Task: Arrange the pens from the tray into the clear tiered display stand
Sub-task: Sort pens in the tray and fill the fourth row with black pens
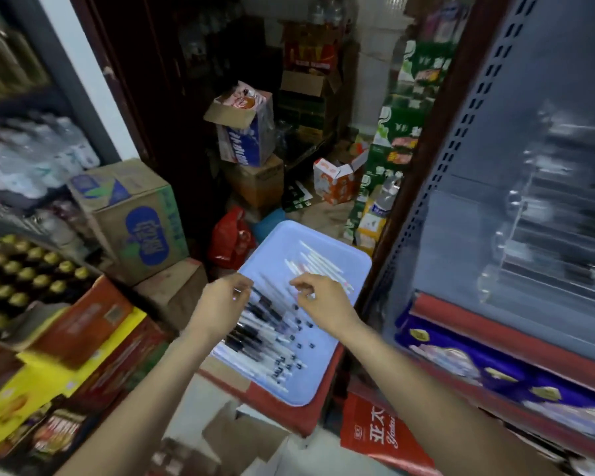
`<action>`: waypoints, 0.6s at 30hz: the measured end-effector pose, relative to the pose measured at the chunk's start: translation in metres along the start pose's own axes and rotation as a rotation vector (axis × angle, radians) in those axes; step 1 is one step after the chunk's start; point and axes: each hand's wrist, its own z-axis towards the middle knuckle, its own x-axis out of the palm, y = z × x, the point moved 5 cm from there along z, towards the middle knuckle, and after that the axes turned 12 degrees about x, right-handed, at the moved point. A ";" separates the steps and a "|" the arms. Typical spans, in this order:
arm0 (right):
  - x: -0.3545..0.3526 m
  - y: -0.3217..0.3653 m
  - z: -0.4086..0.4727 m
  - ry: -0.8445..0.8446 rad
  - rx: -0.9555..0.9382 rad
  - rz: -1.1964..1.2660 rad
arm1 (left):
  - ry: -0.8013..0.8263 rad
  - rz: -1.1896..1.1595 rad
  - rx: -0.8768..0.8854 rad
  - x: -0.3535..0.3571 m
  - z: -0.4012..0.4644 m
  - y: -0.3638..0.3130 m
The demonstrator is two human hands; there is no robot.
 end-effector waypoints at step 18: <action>0.086 -0.017 0.065 -0.037 0.226 -0.477 | 0.501 0.380 0.105 0.049 0.037 0.098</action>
